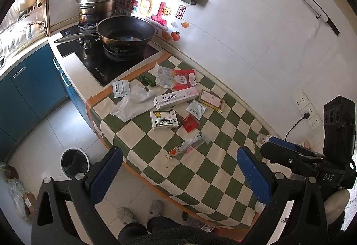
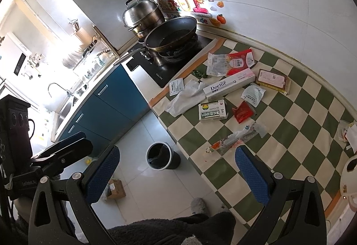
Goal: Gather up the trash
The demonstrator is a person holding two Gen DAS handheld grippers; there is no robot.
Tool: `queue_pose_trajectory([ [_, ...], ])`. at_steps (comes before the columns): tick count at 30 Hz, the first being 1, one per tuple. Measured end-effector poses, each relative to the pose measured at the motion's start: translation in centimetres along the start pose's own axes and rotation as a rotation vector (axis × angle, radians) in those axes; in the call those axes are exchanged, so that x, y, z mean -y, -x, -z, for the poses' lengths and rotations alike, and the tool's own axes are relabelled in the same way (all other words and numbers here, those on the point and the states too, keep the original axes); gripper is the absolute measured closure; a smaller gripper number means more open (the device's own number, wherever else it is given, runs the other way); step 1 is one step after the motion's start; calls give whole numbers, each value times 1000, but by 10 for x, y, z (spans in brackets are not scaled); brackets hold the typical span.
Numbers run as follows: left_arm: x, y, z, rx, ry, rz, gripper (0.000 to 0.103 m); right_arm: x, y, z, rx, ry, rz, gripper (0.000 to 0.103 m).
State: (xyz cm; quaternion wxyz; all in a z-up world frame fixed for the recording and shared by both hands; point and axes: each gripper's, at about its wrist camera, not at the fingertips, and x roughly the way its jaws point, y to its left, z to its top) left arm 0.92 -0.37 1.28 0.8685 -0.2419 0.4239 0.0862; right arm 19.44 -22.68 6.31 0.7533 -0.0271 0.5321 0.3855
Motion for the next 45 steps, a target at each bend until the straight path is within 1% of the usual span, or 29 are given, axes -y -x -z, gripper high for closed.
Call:
queue_pose_trajectory([
  [5,0,0,1,-1,1,0,0,4,1,0,2,-1,-3,0],
  [10,1,-1,-1,-3,0,2,0,-1,-2,-1,2,-1,-1,0],
  [14,4,-2,-3,1,-2,4,0,4,0,-1,1,-2,-7,0],
  [17,7,-4,-4,3,-5,7,0,-8,-1,-4,-1,-4,-13,0],
  [23,6,-4,-3,5,-7,11,0,-5,0,-5,-1,-5,-16,0],
  [25,7,-4,-2,7,-9,3,0,-9,-2,-5,2,-11,-16,0],
  [26,6,-4,-1,15,-18,-21,0,-10,-3,-6,8,-21,-10,0],
  [27,6,-5,-1,31,-36,-72,0,-10,-4,-6,18,-37,3,0],
  [29,3,-13,-2,72,-82,-218,0,-9,-9,-6,40,-84,51,0],
  [31,-8,-32,-5,98,-102,-357,0,-7,-24,-5,52,-134,113,0],
  [33,-27,-56,-7,99,-104,-460,0,5,-45,-3,54,-192,188,0],
  [34,-39,-71,-9,85,-99,-498,0,12,-60,-3,55,-223,224,0],
  [36,-62,-101,-10,45,-79,-537,0,29,-93,0,50,-311,311,0],
  [38,-89,-132,-7,-10,-55,-572,0,48,-135,5,25,-412,391,0],
  [39,-97,-142,-7,-34,-47,-578,0,56,-156,8,4,-462,424,0],
  [41,-118,-163,-6,-92,-23,-584,0,73,-198,14,-45,-548,453,0],
  [43,-134,-177,-3,-138,-16,-588,0,78,-236,17,-85,-584,495,0],
  [45,-146,-191,-4,-169,-25,-598,0,92,-264,17,-96,-597,531,0],
])
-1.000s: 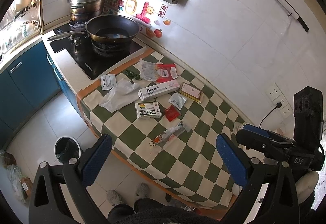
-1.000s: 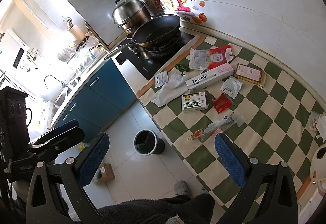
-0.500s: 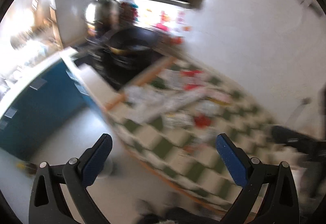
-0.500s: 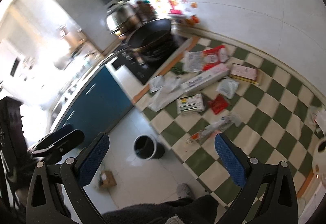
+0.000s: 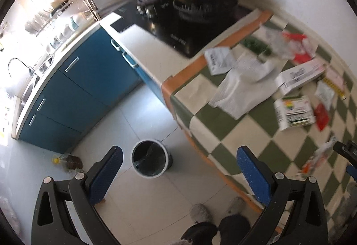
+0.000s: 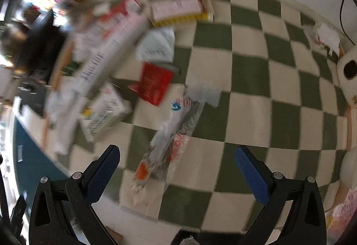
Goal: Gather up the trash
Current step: 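Grasp the white tissue with the left tool while the right tool grasps the clear plastic bag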
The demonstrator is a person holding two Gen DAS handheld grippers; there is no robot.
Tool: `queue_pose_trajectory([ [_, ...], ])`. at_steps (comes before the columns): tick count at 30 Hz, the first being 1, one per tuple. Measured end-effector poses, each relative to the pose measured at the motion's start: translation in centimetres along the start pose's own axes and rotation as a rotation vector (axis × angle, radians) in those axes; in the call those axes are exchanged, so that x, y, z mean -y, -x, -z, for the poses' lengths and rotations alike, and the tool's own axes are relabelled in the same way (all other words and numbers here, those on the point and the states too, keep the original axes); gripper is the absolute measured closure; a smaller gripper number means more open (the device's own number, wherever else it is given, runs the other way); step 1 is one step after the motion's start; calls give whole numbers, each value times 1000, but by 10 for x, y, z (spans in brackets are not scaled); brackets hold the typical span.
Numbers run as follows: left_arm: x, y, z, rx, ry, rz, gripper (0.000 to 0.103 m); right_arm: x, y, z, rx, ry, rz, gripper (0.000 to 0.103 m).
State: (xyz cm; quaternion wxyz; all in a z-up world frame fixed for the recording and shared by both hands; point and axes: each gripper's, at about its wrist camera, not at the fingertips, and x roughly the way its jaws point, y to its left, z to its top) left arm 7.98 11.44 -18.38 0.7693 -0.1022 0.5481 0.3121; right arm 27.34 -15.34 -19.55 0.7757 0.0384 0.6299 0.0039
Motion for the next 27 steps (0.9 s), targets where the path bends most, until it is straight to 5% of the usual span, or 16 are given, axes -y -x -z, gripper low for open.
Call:
queue_pose_trajectory([
  [4,-1,-28,-14,-48,-29,0,0,-5,-48,-7,-43,-51,32,11],
  [7,6,-43,-31,-71,-65,25,0,-9,-62,-7,-34,-13,72,42],
  [8,11,-48,-38,-74,-87,43,0,-10,-61,-9,-6,14,63,69],
  [10,24,-58,-50,-85,-122,69,0,-4,-60,-14,13,31,43,86],
  [19,101,-131,-110,-223,-307,189,3,49,-47,-69,38,-13,-55,93],
  [20,109,-141,-113,-242,-339,193,11,51,-49,-74,41,-13,-55,93],
  [21,114,-147,-113,-256,-356,199,35,53,-52,-78,38,-16,-55,93],
  [22,116,-151,-112,-273,-364,212,40,49,-48,-78,33,-21,-55,93],
  [25,109,-146,-115,-278,-332,280,96,40,-56,-89,15,-30,-64,93],
  [27,101,-143,-117,-301,-295,306,103,38,-48,-91,11,-32,-70,93],
])
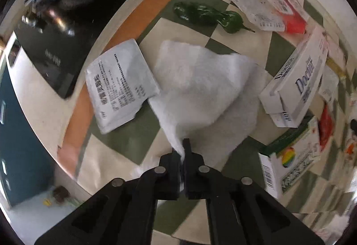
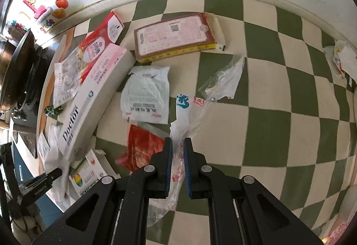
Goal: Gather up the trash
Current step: 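Grasp the white tissue with the left tool while the right tool grasps the clear plastic bag, then carry tissue and plastic bag to the white bin and open both tools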
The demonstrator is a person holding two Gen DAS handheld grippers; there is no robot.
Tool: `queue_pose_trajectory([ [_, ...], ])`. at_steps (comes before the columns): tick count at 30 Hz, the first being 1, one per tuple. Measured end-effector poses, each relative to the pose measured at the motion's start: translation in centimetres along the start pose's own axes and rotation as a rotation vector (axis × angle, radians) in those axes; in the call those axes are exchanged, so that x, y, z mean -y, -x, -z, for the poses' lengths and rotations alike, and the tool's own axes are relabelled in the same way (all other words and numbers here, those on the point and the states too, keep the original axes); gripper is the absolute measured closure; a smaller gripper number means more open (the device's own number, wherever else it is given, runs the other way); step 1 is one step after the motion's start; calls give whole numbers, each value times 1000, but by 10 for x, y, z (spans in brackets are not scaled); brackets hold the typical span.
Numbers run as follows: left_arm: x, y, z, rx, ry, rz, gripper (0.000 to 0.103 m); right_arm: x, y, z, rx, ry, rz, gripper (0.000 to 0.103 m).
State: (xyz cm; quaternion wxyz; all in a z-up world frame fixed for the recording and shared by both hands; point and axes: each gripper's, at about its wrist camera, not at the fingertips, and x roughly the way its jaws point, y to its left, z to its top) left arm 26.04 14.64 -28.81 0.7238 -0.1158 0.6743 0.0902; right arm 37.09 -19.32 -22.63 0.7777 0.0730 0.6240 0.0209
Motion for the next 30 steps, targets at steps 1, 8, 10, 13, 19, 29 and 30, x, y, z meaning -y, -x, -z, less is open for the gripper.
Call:
queue_pose_trajectory([
  [1,-5,7,3,9,23,11,103,-3,8,-8,-2,-2,-6,93],
  [8,-43,96,37,160,130,13,103,-54,52,-31,88,79,-68,93],
  [10,-60,125,49,214,167,15,103,-73,68,-29,105,121,-109,93],
  [13,-96,164,65,289,240,19,103,-121,88,-23,112,206,-195,93],
  [19,-167,192,100,364,388,16,103,-237,103,34,73,387,-354,93],
  [29,-337,88,232,216,718,-19,103,-424,-20,227,-262,719,-452,93],
  [30,-355,60,247,180,757,-13,103,-435,-43,249,-300,744,-452,93],
])
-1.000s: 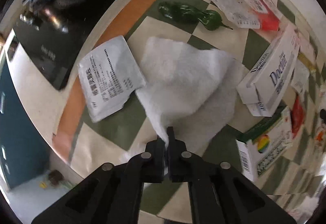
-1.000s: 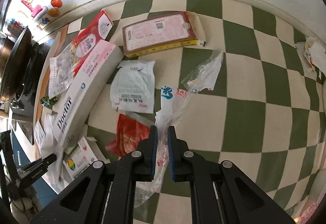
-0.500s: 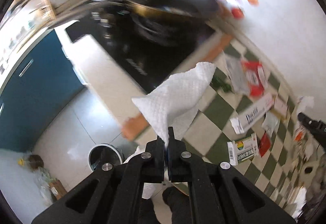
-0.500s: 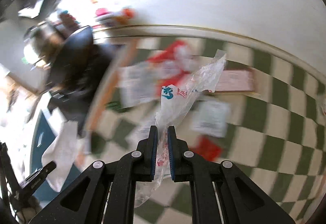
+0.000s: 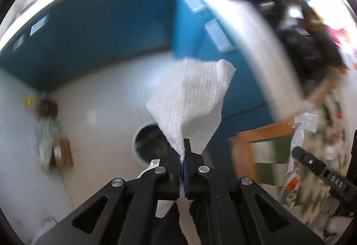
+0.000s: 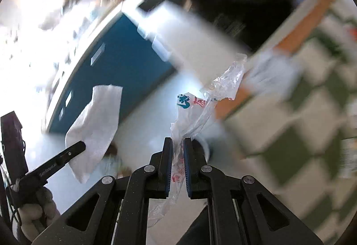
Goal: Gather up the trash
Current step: 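Carry tissue and plastic bag to the white bin and open both tools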
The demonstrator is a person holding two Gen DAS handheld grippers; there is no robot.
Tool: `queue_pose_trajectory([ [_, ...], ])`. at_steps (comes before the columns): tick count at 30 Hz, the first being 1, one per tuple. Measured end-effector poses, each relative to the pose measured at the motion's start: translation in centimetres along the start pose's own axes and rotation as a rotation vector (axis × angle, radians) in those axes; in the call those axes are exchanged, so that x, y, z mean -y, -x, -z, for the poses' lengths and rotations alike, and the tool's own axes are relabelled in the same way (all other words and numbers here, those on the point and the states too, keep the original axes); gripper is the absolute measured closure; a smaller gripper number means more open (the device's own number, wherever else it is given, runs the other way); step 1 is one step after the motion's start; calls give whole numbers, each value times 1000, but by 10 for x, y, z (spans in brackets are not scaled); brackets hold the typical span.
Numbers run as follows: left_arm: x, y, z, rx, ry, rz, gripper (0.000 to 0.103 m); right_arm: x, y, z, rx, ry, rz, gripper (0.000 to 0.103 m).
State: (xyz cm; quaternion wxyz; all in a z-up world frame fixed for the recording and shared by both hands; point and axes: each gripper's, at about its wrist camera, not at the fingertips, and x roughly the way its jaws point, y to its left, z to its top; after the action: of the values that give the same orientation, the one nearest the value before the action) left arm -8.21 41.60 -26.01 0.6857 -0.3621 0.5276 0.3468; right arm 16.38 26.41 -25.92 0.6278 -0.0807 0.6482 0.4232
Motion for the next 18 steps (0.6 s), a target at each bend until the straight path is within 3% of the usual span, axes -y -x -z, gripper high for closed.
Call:
queue_pose_trajectory([
  [4,-78,-117,18,-142,121,7,103,-7,-147,29,-131,43,2,93],
  [7,-125,-219,39,-251,194,52,103,12,-263,53,-220,34,-7,93],
  [11,-160,-360,67,-389,243,109,103,45,-403,88,-312,42,-35,93],
  [15,-184,-472,88,-503,286,162,103,59,-502,111,-389,94,-46,93],
  [18,-195,-525,99,-564,301,184,102,61,-548,129,-437,143,-31,93],
])
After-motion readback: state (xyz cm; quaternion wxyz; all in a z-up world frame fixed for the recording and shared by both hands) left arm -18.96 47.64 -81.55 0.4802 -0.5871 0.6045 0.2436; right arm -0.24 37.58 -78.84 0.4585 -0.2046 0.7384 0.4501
